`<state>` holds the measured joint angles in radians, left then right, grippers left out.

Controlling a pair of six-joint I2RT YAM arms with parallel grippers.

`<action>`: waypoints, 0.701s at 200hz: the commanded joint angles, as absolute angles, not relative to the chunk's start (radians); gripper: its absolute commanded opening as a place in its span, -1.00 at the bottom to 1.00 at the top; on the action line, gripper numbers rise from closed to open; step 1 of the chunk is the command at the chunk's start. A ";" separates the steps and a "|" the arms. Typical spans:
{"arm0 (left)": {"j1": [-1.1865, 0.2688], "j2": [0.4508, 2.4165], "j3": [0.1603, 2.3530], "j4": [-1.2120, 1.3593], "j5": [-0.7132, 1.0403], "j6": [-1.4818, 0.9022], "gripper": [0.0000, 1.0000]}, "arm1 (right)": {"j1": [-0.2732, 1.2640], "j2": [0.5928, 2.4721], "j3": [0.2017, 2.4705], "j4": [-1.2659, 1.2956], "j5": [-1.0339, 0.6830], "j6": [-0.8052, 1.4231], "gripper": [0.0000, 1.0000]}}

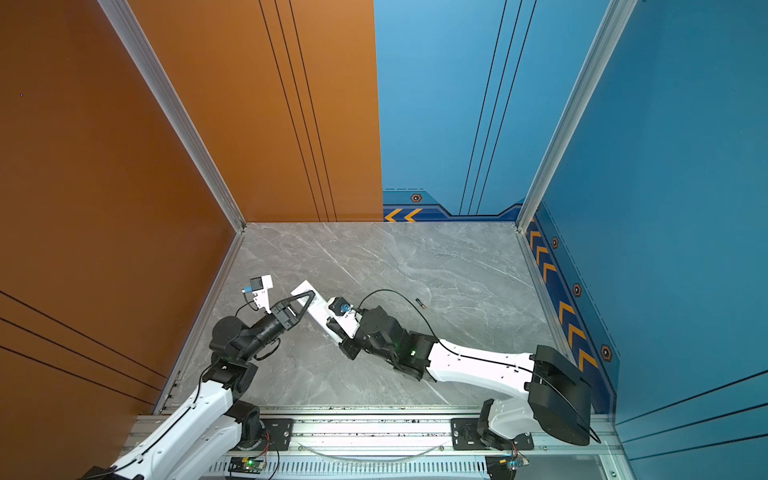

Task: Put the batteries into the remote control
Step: 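Lower the battery end into the compartment beside the spring contact with the right gripper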

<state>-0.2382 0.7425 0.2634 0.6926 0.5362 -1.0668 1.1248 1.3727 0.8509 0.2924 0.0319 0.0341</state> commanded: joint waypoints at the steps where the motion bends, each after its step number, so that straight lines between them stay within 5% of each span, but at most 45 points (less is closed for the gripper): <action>1: -0.247 0.732 0.274 0.747 0.557 -1.069 -1.00 | 1.132 1.371 0.834 0.295 0.054 0.053 -0.78; 140: -0.247 0.731 0.279 0.748 0.561 -1.066 -1.00 | 1.132 1.357 0.833 0.302 0.058 0.054 -0.56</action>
